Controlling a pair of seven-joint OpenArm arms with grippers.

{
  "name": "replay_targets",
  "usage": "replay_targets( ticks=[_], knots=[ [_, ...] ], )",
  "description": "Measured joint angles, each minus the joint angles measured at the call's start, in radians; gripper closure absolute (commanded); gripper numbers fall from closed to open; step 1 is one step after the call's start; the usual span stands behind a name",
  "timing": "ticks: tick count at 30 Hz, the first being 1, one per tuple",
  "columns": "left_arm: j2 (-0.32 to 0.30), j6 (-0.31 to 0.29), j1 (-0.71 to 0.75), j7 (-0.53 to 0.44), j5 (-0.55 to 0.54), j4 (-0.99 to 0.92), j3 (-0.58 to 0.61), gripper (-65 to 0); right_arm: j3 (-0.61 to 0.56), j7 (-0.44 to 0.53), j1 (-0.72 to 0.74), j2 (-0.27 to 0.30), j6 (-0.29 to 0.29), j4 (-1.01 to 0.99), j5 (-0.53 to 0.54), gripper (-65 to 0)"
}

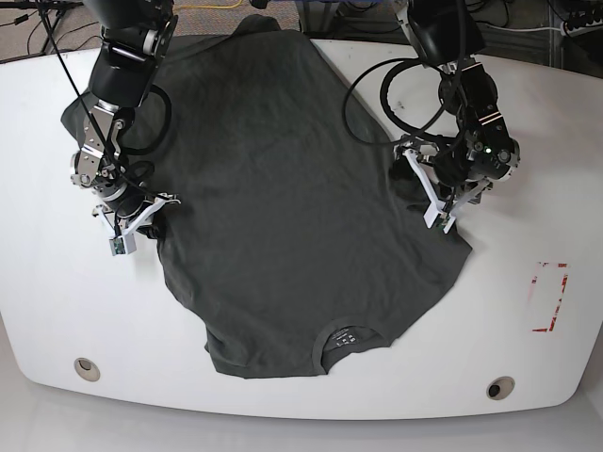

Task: Fold the T-shirt properly
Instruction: 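Grasp the shirt's side edges with both grippers and pull them taut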

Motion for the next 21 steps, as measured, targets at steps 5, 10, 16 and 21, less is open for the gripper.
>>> replay_targets(
  ticks=[5,10,16,21],
  knots=[
    [0.0,-0.004,-0.013,-0.026,-0.085,-0.053,0.0,-51.3,0.0,0.0,0.0,0.0,0.0,0.0,0.0,-0.5],
    [0.0,-0.01,-0.026,-0.054,-0.147,-0.104,-0.001,-49.2,0.0,0.0,0.0,0.0,0.0,0.0,0.0,-0.5],
    [0.0,-0.011,-0.051,-0.095,-0.185,-0.182,-0.001,-21.1,0.0,0.0,0.0,0.0,0.0,0.0,0.0,-0.5],
    [0.001,-0.011,-0.046,-0.157,-0.224,-0.249,-0.003,-0.3,0.0,0.0,0.0,-0.001,0.0,0.001,-0.002,-0.5]
  ],
)
